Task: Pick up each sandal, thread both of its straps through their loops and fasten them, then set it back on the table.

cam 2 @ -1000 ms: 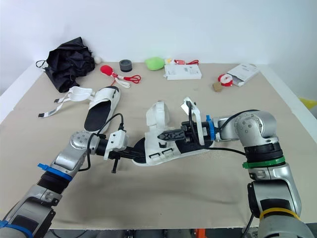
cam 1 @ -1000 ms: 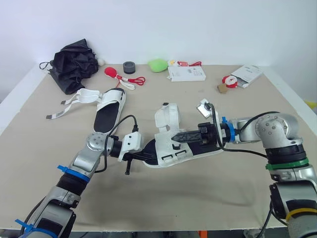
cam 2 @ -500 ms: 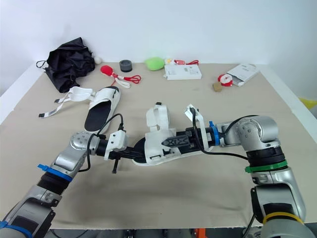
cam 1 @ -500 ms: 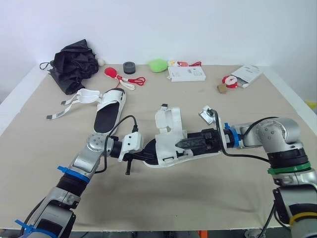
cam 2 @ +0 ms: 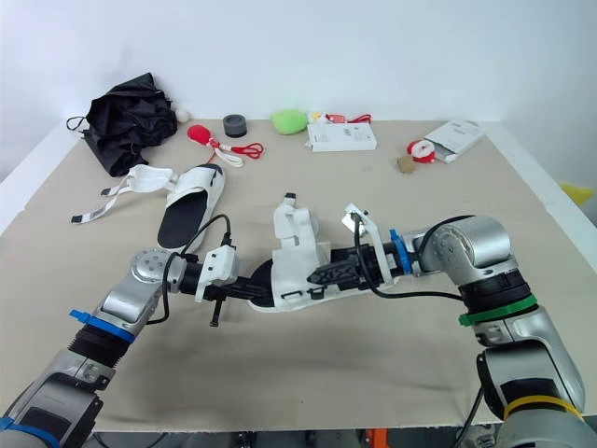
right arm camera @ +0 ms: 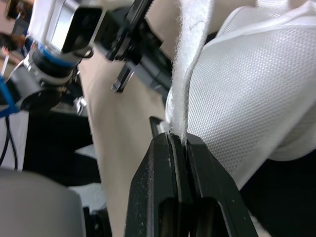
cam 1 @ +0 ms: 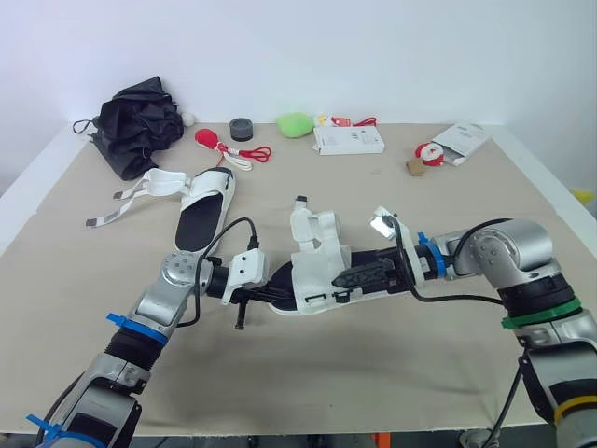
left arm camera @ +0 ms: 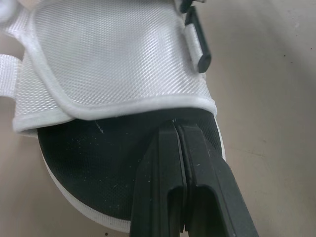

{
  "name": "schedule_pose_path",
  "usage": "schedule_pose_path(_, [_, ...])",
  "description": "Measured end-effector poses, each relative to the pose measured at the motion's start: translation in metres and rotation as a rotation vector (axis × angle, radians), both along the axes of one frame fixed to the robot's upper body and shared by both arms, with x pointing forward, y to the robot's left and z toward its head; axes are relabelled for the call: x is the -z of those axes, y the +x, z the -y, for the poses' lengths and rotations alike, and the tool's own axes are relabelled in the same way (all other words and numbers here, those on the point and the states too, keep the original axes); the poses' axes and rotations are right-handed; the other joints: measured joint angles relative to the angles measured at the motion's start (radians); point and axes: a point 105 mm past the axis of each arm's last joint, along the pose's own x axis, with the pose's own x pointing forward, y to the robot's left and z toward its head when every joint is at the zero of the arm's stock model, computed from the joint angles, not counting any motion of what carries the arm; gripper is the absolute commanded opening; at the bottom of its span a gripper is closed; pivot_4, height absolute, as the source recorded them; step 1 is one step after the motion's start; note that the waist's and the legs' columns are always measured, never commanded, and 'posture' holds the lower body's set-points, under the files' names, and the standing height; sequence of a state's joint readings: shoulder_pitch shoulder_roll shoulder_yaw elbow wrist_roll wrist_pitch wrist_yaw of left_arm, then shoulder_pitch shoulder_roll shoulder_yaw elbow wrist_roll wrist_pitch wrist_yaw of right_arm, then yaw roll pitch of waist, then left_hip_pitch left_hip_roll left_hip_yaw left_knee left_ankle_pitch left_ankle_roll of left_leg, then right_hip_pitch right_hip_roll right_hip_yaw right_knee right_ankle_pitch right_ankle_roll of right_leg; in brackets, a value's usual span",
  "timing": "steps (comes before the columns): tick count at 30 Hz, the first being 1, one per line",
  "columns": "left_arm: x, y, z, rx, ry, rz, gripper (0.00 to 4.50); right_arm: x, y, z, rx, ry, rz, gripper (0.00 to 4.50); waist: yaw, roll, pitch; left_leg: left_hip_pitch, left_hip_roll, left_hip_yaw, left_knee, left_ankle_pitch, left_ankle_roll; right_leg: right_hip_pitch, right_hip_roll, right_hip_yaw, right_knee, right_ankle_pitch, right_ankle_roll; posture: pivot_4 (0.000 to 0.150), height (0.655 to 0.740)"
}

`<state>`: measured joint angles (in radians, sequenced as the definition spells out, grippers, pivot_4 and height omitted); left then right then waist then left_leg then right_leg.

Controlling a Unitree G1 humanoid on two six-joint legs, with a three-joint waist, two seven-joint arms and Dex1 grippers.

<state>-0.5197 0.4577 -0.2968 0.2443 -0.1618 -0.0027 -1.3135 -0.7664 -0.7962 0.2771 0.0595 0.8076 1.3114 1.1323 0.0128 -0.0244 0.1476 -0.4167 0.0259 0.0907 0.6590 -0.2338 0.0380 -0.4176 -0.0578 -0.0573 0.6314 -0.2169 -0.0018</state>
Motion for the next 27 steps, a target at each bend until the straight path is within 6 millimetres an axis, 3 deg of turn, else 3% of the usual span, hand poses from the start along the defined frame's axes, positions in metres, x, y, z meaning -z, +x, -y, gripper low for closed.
schedule_pose_path(3, [0.000, -0.001, 0.000, 0.003, 0.000, 0.000, 0.00, 0.000, -0.006, -0.001, -0.059, 0.014, 0.080, 0.06, 0.000, 0.000, 0.000, 0.000, 0.000, 0.000, 0.000, -0.001, 0.000, 0.000, 0.000, 0.000, 0.000, -0.001, 0.000, 0.150, 0.7400])
schedule_pose_path(4, [0.000, -0.001, 0.000, 0.003, 0.000, 0.002, 0.00, 0.000, -0.006, -0.002, -0.068, 0.017, 0.111, 0.37, 0.000, 0.000, 0.000, 0.000, 0.000, 0.000, 0.000, -0.001, 0.000, 0.000, 0.000, 0.000, 0.000, -0.001, 0.000, 0.150, 0.7400])
schedule_pose_path(9, [-0.001, 0.000, 0.000, 0.000, 0.001, 0.002, 0.00, 0.002, -0.006, 0.000, -0.082, 0.029, 0.194, 2.25, -0.001, 0.000, 0.000, 0.000, 0.000, 0.000, 0.000, -0.001, 0.000, 0.000, 0.001, 0.000, 0.000, -0.001, 0.000, 0.150, 0.7400])
schedule_pose_path(12, [-0.001, 0.001, 0.000, -0.002, 0.003, -0.001, 0.00, -0.002, -0.007, 0.002, -0.085, 0.031, 0.218, 3.90, -0.001, 0.000, 0.000, 0.000, 0.000, 0.000, 0.001, -0.001, 0.000, 0.000, 0.001, 0.000, 0.000, -0.001, 0.001, 0.150, 0.7400])
schedule_pose_path(13, [-0.001, 0.001, 0.000, -0.001, 0.004, -0.001, 0.00, -0.004, -0.007, 0.005, -0.073, 0.025, 0.217, 4.19, -0.001, 0.000, 0.000, 0.000, 0.000, 0.000, 0.001, -0.001, 0.000, 0.000, 0.001, 0.000, 0.000, 0.000, 0.001, 0.150, 0.7400])
schedule_pose_path(18, [-0.002, 0.001, 0.001, 0.005, 0.007, -0.002, 0.00, -0.022, -0.009, 0.024, 0.000, 0.084, 0.207, 4.19, 0.000, 0.000, 0.000, 0.000, 0.000, 0.000, 0.002, -0.001, 0.000, 0.000, 0.000, 0.000, 0.000, 0.000, 0.000, 0.150, 0.7400])
schedule_pose_path(21, [-0.002, 0.001, 0.003, 0.016, 0.012, -0.003, 0.00, -0.034, -0.026, 0.037, 0.033, 0.134, 0.222, 4.19, 0.005, 0.000, 0.000, -0.001, 0.000, -0.001, 0.001, -0.001, -0.001, 0.000, 0.000, -0.001, 0.000, -0.001, 0.000, 0.150, 0.7400])
schedule_pose_path(23, [-0.002, 0.001, 0.003, 0.017, 0.013, -0.005, 0.00, -0.018, -0.044, 0.039, 0.059, 0.121, 0.183, 4.19, 0.006, -0.001, 0.000, 0.000, 0.000, -0.002, 0.001, -0.002, -0.001, 0.001, 0.000, -0.001, 0.000, -0.002, -0.001, 0.150, 0.7400])
schedule_pose_path(27, [-0.002, 0.003, 0.000, 0.010, 0.018, -0.007, 0.00, 0.014, -0.058, 0.034, 0.116, 0.079, 0.120, 4.19, 0.004, 0.001, 0.000, 0.000, 0.000, 0.000, 0.003, -0.001, -0.001, 0.001, 0.000, 0.000, 0.000, -0.004, 0.008, 0.150, 0.7400])
